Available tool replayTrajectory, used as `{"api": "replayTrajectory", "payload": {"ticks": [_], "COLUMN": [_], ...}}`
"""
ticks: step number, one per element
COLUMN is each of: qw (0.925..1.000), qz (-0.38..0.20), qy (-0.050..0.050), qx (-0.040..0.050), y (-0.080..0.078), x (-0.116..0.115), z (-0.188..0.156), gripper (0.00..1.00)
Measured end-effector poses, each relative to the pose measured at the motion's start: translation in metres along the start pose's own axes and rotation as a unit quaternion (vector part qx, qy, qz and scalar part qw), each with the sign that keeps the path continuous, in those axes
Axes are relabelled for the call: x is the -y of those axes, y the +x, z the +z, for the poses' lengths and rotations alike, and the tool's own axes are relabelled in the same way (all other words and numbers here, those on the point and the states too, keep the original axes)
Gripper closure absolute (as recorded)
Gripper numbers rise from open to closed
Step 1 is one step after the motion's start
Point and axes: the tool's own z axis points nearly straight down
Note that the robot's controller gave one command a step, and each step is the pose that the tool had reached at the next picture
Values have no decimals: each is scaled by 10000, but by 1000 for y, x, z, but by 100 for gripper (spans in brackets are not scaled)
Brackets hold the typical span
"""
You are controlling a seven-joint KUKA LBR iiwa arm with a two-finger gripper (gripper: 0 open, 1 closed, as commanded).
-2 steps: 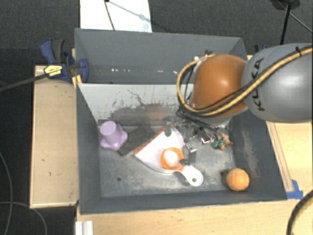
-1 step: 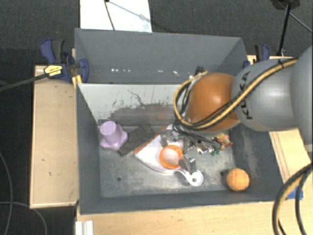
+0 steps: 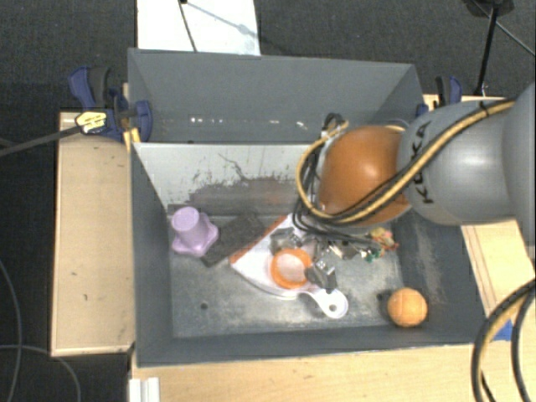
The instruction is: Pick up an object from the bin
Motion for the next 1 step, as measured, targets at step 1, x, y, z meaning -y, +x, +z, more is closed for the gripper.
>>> {"api": "replayTrajectory", "payload": {"ticks": [1], "qw": [10000], "qz": [7], "qy": [-1], "qx": [0], "y": [0], "x": [0], "z": [0], "gripper": [100]}}
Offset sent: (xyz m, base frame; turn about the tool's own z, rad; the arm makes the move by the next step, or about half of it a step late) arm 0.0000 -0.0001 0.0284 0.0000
